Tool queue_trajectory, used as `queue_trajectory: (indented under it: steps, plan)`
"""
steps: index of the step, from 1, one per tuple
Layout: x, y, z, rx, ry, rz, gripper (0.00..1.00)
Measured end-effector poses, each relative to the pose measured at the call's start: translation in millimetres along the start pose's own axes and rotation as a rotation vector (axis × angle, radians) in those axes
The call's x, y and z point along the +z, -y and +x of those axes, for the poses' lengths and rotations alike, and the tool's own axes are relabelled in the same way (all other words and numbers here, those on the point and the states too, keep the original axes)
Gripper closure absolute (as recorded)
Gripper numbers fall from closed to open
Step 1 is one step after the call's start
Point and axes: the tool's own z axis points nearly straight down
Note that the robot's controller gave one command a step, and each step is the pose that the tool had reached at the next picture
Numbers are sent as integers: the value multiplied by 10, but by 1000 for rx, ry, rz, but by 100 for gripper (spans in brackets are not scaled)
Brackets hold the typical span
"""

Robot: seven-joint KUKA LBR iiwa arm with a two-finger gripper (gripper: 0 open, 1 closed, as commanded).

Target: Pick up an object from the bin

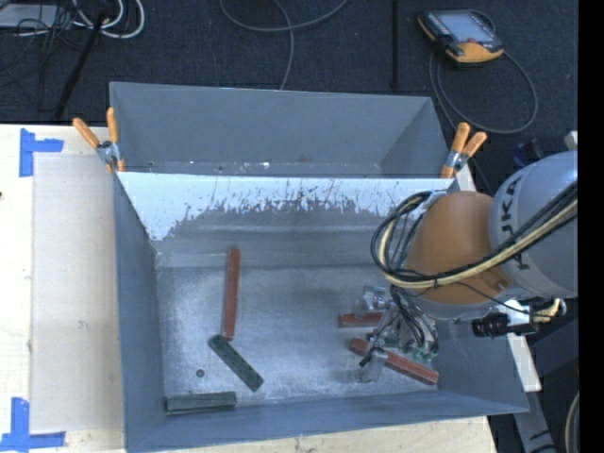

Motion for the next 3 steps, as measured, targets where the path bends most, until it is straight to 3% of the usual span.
queue_trajectory:
  steps: [1, 2, 3]
  plan:
    - [208, 419, -174, 46, 9, 2, 100]
    - [208, 419, -174, 46, 9, 2, 100]
    - [-1070, 554, 68, 60, -1, 1, 100]
